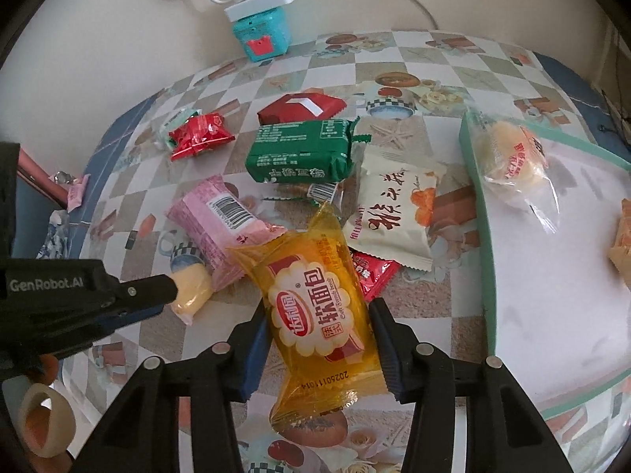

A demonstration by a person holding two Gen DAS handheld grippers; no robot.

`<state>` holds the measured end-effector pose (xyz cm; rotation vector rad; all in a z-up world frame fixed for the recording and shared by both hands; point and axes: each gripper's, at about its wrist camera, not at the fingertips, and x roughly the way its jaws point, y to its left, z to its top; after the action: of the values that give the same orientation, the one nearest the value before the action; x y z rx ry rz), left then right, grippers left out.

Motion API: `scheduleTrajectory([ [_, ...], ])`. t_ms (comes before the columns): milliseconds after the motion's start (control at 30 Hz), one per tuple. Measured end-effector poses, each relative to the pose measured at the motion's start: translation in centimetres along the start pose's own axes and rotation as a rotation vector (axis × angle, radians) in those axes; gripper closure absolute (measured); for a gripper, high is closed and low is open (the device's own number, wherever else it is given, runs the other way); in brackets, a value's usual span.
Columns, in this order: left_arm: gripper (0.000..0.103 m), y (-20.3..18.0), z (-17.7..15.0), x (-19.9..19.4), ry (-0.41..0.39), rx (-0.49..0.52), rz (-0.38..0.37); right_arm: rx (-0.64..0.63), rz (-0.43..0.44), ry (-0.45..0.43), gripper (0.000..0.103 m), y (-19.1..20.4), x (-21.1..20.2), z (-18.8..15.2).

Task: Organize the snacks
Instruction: 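Close the left gripper on the cake cup while the right grasps the yellow bread bag, then lift the cake cup with the left gripper while the right lifts the bread bag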

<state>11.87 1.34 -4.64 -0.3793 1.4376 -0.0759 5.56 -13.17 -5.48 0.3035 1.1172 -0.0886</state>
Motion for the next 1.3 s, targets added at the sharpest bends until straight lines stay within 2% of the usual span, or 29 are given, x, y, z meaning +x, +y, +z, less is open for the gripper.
scheduleTrajectory([
  [33,0.043,-0.1,0.0,0.0,-0.003,0.008,0.009,0.002,0.000,0.002,0.052,0.0,0.0,0.0],
  [100,0.041,-0.4,0.0,0.2,-0.002,0.026,0.019,0.007,0.003,0.006,0.052,-0.2,0.1,0.0],
  [367,0.041,-1.4,-0.1,2.7,0.017,0.079,0.116,0.023,0.020,0.014,0.052,-0.7,0.2,0.0],
  [600,0.041,-1.0,0.5,3.5,0.000,0.037,0.079,0.034,0.029,0.017,0.052,-1.1,0.2,0.0],
  [667,0.045,-0.4,0.7,3.5,-0.003,0.015,0.073,0.035,0.031,0.018,0.052,-1.2,0.2,0.1],
  [733,0.053,0.0,0.9,3.7,-0.010,-0.004,0.094,0.036,0.030,0.018,0.052,-1.2,0.2,0.0],
  [1000,0.053,1.7,1.1,3.5,-0.013,-0.030,0.103,0.042,0.034,0.021,0.052,-1.3,0.2,0.0],
  [1300,0.053,0.5,1.0,3.7,-0.030,-0.004,0.134,0.044,0.031,0.037,0.052,-1.3,0.7,-0.1],
])
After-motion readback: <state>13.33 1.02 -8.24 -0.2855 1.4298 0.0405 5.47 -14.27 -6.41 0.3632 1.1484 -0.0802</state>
